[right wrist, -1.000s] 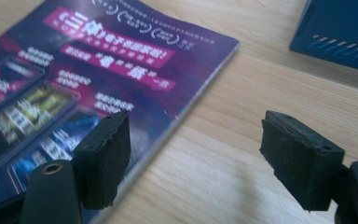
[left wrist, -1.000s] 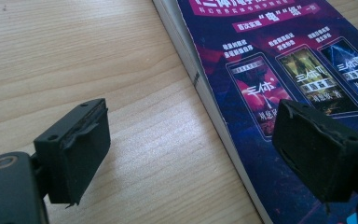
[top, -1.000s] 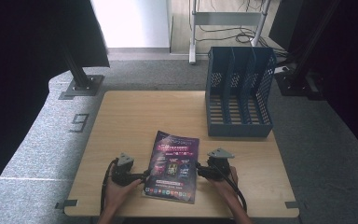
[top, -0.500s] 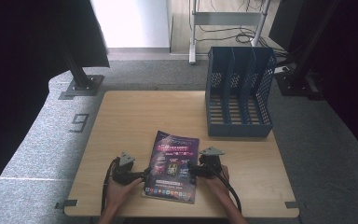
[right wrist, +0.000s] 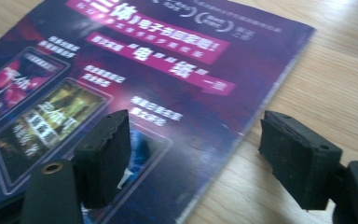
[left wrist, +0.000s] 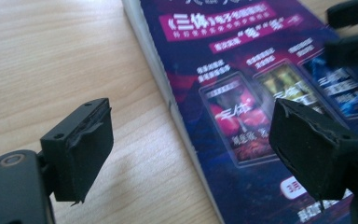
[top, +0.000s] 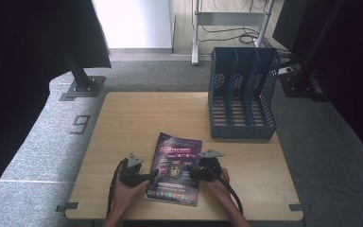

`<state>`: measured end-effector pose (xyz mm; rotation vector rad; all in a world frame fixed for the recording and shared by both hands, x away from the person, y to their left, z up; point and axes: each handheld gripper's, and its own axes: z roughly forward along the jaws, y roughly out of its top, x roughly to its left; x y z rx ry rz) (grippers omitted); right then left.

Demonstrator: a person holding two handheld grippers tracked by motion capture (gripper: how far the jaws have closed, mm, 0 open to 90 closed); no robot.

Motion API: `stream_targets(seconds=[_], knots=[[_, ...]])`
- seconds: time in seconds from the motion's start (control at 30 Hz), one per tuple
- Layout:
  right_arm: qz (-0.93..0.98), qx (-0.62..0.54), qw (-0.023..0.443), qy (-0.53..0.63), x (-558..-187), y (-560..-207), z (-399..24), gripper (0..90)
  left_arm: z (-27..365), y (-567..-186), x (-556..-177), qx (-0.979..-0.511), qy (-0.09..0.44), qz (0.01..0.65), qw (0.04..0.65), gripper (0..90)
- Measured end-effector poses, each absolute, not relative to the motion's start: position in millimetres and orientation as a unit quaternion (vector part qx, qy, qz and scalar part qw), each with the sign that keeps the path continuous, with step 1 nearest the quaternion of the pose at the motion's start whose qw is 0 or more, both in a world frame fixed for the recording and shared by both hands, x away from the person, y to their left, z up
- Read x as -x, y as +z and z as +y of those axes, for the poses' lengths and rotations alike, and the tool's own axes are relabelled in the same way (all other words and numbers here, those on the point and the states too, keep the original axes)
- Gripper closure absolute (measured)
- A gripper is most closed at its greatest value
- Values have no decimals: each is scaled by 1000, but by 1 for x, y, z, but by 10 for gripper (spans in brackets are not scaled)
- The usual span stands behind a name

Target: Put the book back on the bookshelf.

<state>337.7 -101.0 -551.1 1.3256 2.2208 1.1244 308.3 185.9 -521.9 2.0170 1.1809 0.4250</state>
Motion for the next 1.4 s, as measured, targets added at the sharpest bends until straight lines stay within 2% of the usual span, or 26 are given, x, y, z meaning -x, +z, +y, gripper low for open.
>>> stream_targets(seconds=[0.47, 1.4], knots=[[776, -465, 159, 396, -337, -552, -98, 244, 168, -531, -337, -795, 155, 462, 360, 140], [775, -459, 171, 400, -335, -552, -99, 287, 154, -545, -344, -805, 130, 454, 359, 141]])
